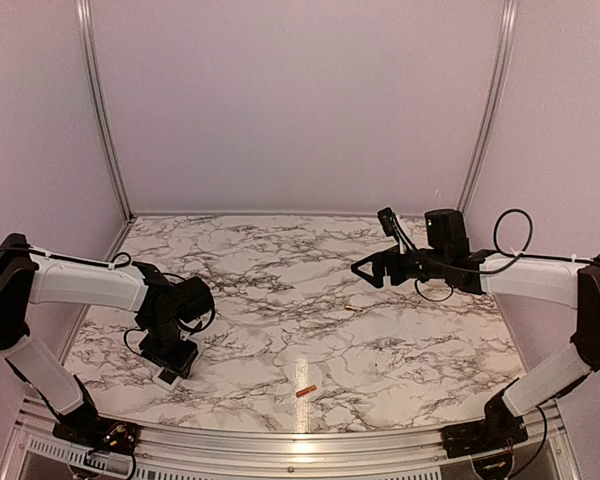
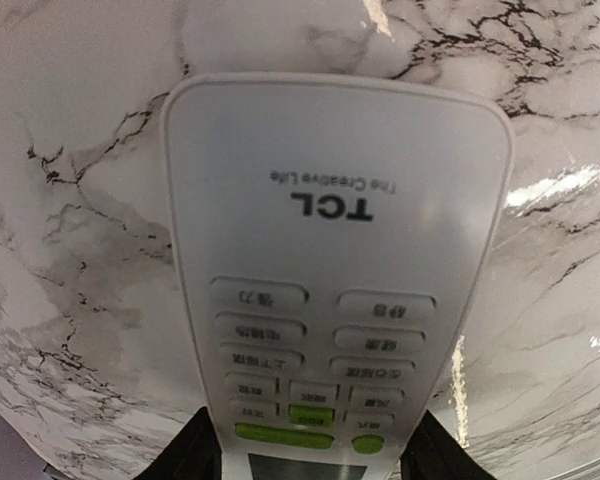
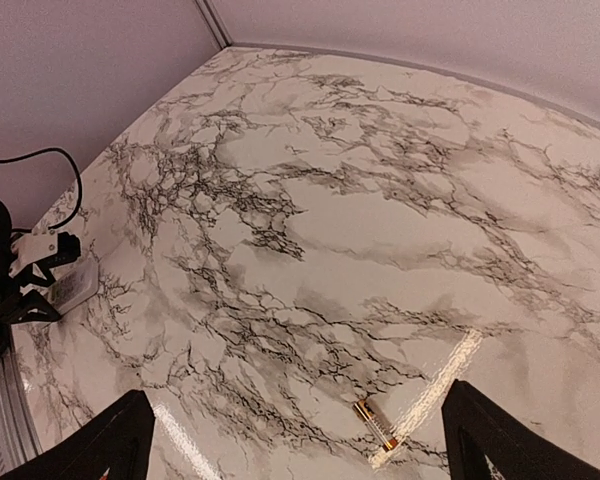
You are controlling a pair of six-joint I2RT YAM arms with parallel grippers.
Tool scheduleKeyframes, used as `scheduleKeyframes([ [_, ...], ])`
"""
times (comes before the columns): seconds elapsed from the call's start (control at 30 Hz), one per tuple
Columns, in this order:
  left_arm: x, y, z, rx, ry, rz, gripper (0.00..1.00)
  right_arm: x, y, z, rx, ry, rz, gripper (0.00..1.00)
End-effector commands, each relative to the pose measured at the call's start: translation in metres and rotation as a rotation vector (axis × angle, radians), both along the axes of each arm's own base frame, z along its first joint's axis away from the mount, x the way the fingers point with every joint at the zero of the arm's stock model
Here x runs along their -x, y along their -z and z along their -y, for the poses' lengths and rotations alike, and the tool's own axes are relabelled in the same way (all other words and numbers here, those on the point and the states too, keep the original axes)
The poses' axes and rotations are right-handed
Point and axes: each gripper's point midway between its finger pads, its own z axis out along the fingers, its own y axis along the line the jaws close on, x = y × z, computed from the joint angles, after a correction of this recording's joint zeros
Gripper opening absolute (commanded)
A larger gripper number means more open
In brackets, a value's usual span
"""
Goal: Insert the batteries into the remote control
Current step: Move the remote control to the center of the board.
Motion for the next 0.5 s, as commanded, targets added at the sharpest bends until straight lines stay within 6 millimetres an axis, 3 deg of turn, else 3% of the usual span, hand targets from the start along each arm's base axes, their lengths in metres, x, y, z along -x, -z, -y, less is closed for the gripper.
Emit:
scheduleKeyframes([
  [0.0,0.005,0.008,0.009,0.024,0.029,-0.044,0.5,-0.001,-0.008,0.005,0.002,0.013,0.034,0.99],
  [0.17,-0.006,0.007,0.026,0.041,0.095,-0.028,0.41,0.0,-0.01,0.005,0.002,0.015,0.041,0.99],
  [0.47,-0.061,0.0,0.089,0.088,0.261,0.041,0.43,0.002,-0.019,0.006,0.003,0.012,0.054,0.99],
])
